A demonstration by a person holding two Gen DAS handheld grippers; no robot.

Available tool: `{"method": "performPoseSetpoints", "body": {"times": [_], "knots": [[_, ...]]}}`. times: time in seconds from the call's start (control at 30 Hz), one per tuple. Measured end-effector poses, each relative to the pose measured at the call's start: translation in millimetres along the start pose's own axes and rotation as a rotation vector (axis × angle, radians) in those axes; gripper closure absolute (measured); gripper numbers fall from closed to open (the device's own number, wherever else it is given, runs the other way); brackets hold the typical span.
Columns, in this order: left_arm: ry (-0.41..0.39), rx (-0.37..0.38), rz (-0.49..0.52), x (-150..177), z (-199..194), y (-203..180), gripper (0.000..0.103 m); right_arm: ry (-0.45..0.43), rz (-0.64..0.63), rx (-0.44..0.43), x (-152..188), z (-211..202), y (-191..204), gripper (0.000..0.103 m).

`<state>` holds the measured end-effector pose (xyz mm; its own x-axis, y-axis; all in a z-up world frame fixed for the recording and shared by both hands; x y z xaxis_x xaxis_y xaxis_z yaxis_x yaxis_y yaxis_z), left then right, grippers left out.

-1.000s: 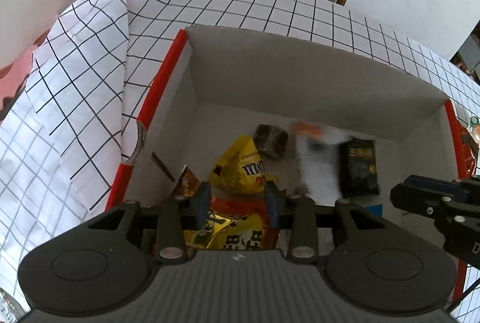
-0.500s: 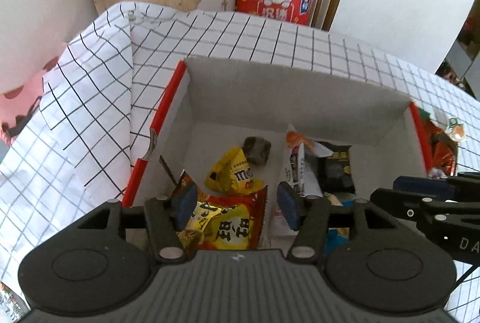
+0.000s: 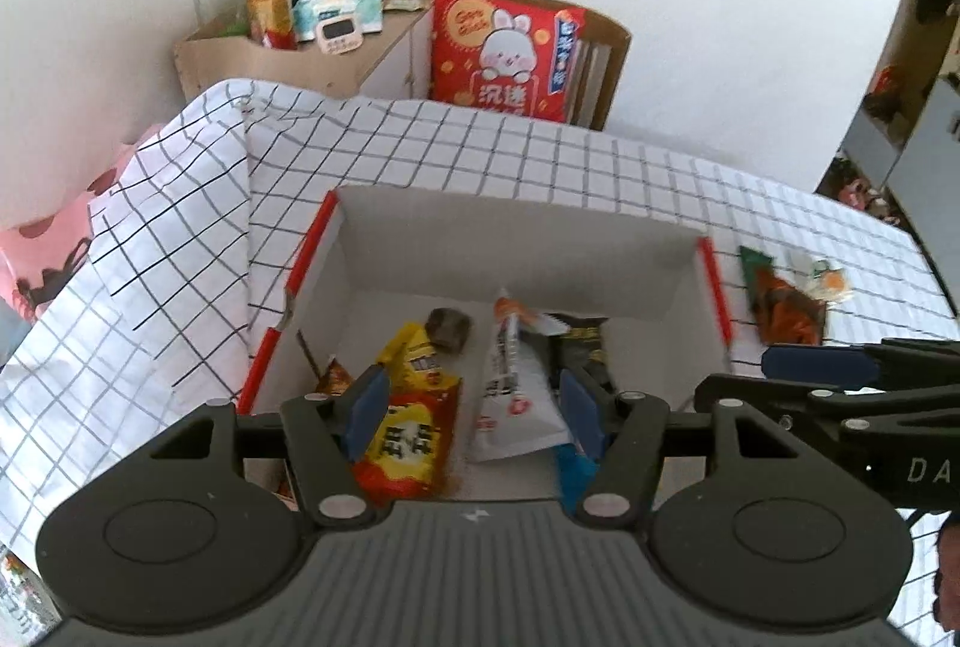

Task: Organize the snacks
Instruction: 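Lift both tools out of the box back toward the table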

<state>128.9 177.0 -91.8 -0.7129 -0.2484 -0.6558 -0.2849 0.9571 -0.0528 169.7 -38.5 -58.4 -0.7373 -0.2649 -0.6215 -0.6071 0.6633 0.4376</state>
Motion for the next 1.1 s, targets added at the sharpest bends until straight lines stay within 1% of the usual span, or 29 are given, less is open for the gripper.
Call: {"method": "performPoseSetpoints", "body": {"times": [0.13,0.2,0.23,0.27,0.4,0.47,0.53,0.6,0.63,0.7,0.73,0.8,0.9,1.07,1.1], "knots": [[-0.026,0.017,0.008,-0.3,-13.6,-13.1,0.041,-0.032,0.002,-0.006,2.0,-19.4,-3.3,0.038],[-0.041,0.026,0.014,0.0,-19.9,-19.5,0.039,-0.049,-0.001,-0.005,4.3,-29.2,-5.6,0.033],[-0.048,0.031,0.016,0.0,-22.9,-23.3,0.036,-0.061,-0.004,-0.006,5.1,-35.1,-6.9,0.032],[-0.056,0.036,0.016,0.2,-26.0,-26.8,0.035,-0.07,-0.007,-0.008,5.4,-39.2,-7.7,0.03],[-0.081,0.055,0.032,0.7,-36.3,-44.7,0.034,-0.107,-0.009,-0.009,9.2,-60.2,-16.7,0.022],[-0.089,0.07,0.042,1.9,-40.7,-56.7,0.034,-0.128,-0.011,-0.003,11.6,-71.7,-23.1,0.02],[-0.095,0.085,0.051,4.0,-43.6,-68.6,0.029,-0.149,-0.014,0.01,13.7,-82.7,-29.9,0.016],[-0.1,0.102,0.059,6.0,-45.3,-81.6,0.028,-0.17,-0.017,0.019,16.4,-94.6,-38.0,0.012],[-0.1,0.109,0.065,7.1,-45.8,-89.2,0.028,-0.175,-0.015,0.02,18.6,-98.9,-41.2,0.011],[-0.097,0.123,0.074,9.4,-45.1,-103.3,0.027,-0.178,-0.01,0.032,22.9,-107.7,-50.8,0.005],[-0.096,0.132,0.079,10.9,-44.8,-109.9,0.024,-0.179,-0.008,0.039,25.2,-111.8,-56.0,0.003],[-0.096,0.14,0.088,13.1,-42.8,-122.5,0.022,-0.177,-0.002,0.053,29.5,-117.8,-67.2,0.002],[-0.088,0.158,0.097,16.0,-37.2,-141.4,0.021,-0.173,0.013,0.078,36.6,-124.5,-86.0,0.0],[-0.075,0.188,0.087,16.7,-25.4,-170.4,0.01,-0.18,0.01,0.127,43.1,-135.9,-118.5,0.0],[-0.071,0.191,0.085,16.5,-22.1,-176.3,0.006,-0.184,0.009,0.139,43.3,-138.0,-125.5,0.0]]}}
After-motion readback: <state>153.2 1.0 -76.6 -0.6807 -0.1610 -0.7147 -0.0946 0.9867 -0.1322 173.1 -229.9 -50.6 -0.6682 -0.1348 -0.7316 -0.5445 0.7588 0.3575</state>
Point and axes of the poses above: each gripper's, at about its wrist camera, not at the fingertips, and z roughly the way its jaws point, y to its left, x to its underside, the point moved 9 cm from there along z, roughly the way its jaws point, and after that the axes turned 1 degree about z, right-handed, at the moved point
